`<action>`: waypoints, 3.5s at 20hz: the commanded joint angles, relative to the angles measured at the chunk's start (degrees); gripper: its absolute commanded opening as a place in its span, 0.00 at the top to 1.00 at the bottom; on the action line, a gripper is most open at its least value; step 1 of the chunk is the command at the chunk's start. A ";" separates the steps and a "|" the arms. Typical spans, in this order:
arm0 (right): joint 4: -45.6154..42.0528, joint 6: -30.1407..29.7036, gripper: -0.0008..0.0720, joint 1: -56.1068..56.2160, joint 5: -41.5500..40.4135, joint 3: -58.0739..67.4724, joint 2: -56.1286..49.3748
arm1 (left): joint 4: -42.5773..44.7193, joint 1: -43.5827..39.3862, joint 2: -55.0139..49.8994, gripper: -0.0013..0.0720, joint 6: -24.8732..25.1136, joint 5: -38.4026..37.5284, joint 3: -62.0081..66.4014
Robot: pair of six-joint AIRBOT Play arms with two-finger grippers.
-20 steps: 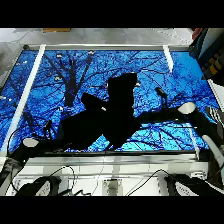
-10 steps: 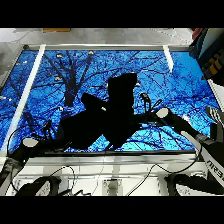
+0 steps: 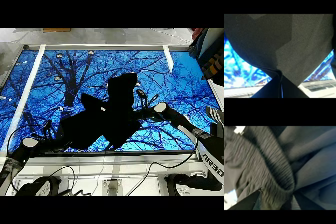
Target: Fold the clothes and pants, and hang the long-sleeved shirts on hangers.
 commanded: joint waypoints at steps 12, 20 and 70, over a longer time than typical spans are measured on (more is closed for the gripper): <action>-1.81 3.52 0.97 0.00 -20.09 19.76 0.09 | -0.79 2.45 -0.66 0.98 -0.24 21.79 24.81; -10.49 18.14 0.97 -14.40 -23.37 44.17 0.20 | 2.38 18.75 -7.26 0.98 0.26 27.91 51.43; -48.41 25.57 0.97 -31.06 46.49 -17.16 45.46 | 75.91 21.64 -18.58 0.98 19.43 -7.45 46.53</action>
